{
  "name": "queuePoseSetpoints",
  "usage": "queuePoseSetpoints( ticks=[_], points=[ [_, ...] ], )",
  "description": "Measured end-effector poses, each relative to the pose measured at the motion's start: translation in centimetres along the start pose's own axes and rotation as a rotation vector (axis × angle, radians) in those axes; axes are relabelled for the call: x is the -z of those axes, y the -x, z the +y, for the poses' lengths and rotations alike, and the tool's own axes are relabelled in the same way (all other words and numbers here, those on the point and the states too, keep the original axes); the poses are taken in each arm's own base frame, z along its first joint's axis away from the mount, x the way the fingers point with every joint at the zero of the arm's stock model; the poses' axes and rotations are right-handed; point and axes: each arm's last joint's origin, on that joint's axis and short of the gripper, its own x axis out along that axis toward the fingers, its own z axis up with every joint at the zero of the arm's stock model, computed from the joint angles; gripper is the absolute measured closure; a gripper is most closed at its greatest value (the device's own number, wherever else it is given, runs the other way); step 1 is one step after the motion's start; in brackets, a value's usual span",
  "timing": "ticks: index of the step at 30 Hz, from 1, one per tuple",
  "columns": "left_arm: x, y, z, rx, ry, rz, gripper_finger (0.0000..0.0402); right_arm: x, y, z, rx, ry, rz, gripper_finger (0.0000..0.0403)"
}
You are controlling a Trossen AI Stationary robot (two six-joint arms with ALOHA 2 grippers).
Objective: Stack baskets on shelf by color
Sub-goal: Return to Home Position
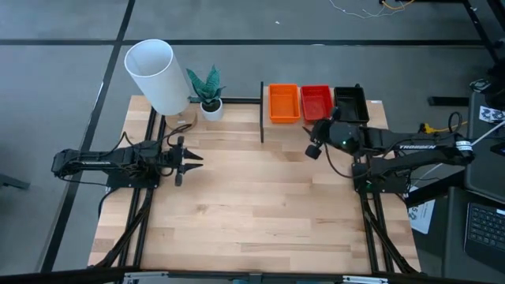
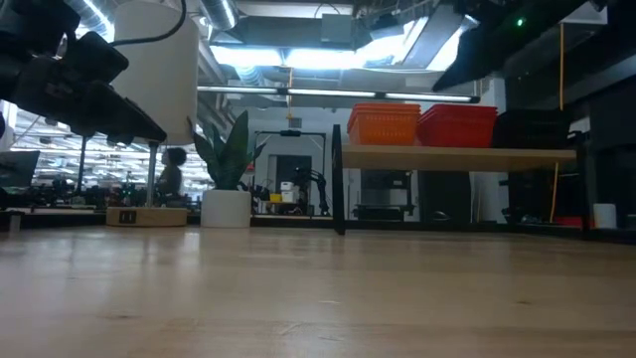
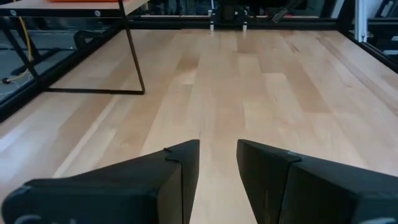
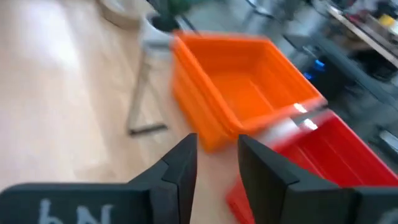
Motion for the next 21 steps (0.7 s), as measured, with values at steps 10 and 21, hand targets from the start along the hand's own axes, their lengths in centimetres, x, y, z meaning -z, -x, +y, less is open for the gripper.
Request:
queuePoseSetpoints(
  ticks=[10, 21],
  points=[
    [0.0, 0.0, 0.0, -0.009, -0.032, 0.0, 0.0301, -1.9, 4.7, 2.3, -0.364, -0.116, -0.105, 0.0286],
    [0.0, 0.0, 0.0, -0.009, -0.033, 0.0, 0.0301, 3.5, 3.0, 6.9, -0.497, -0.033, -0.13, 0.0286]
  ],
)
